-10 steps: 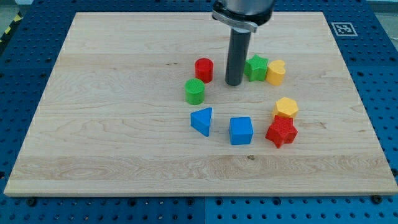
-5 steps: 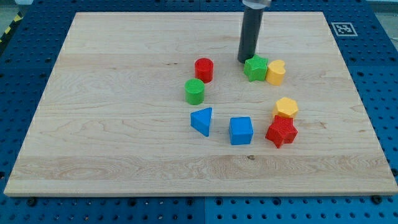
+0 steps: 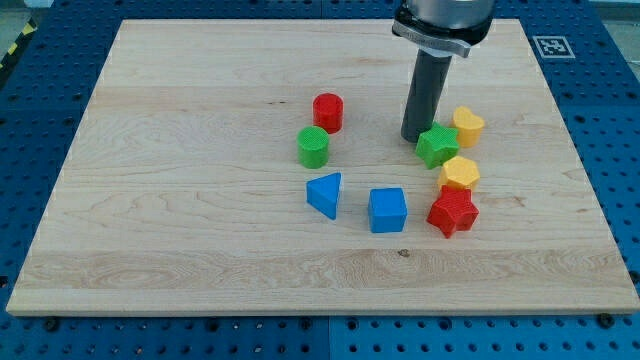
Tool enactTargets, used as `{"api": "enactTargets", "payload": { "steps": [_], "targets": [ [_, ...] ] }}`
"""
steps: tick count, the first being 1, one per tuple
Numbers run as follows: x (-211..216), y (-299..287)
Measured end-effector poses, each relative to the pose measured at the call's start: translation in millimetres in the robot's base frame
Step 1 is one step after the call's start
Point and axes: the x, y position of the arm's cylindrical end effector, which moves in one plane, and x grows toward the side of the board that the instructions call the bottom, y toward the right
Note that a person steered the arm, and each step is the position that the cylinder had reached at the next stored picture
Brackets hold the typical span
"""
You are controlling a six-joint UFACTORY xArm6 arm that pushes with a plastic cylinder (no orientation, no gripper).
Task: Move the green star and yellow heart to the top of the yellow hexagon
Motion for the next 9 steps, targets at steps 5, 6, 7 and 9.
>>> {"api": "enactTargets", "payload": {
  "steps": [5, 6, 7, 9],
  "targets": [
    [-38, 97],
    [1, 125],
    [16, 120],
    [16, 98]
  ]
}}
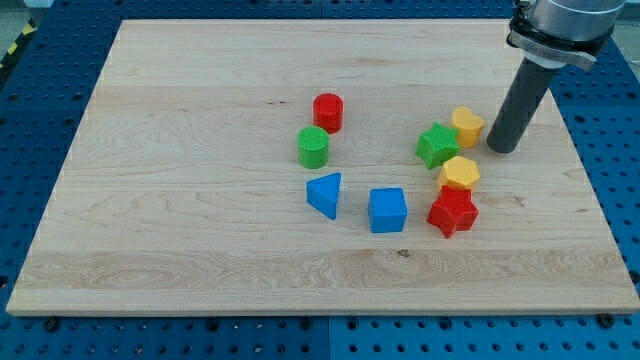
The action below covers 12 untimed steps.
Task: Move the green star and yellow heart to the top of the yellow hexagon
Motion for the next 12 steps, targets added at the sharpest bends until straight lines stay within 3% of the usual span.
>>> {"api": "enactTargets", "payload": {
  "steps": [6, 8, 9, 10, 11, 12],
  "targets": [
    [-26, -37],
    [-57, -28],
    [-108, -39],
    [-129, -91],
    [-120, -151],
    [-84, -179]
  ]
}}
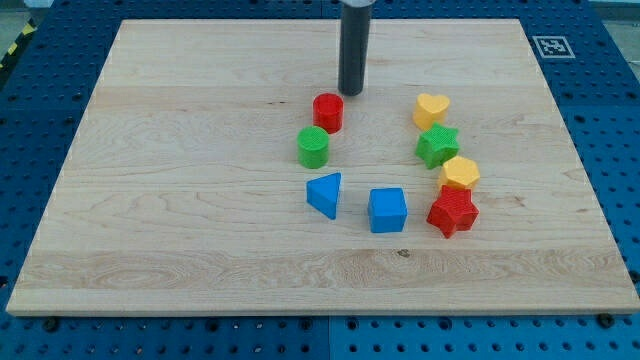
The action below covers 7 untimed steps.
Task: Move the green star and yellow heart to the top of the yellow hexagon
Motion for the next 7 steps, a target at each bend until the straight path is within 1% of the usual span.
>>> {"api": "enactTargets", "payload": {
  "steps": [2, 3, 4, 5, 7],
  "targets": [
    [6, 0],
    [13, 9],
    [28, 30],
    [40, 34],
    [41, -15]
  ]
}}
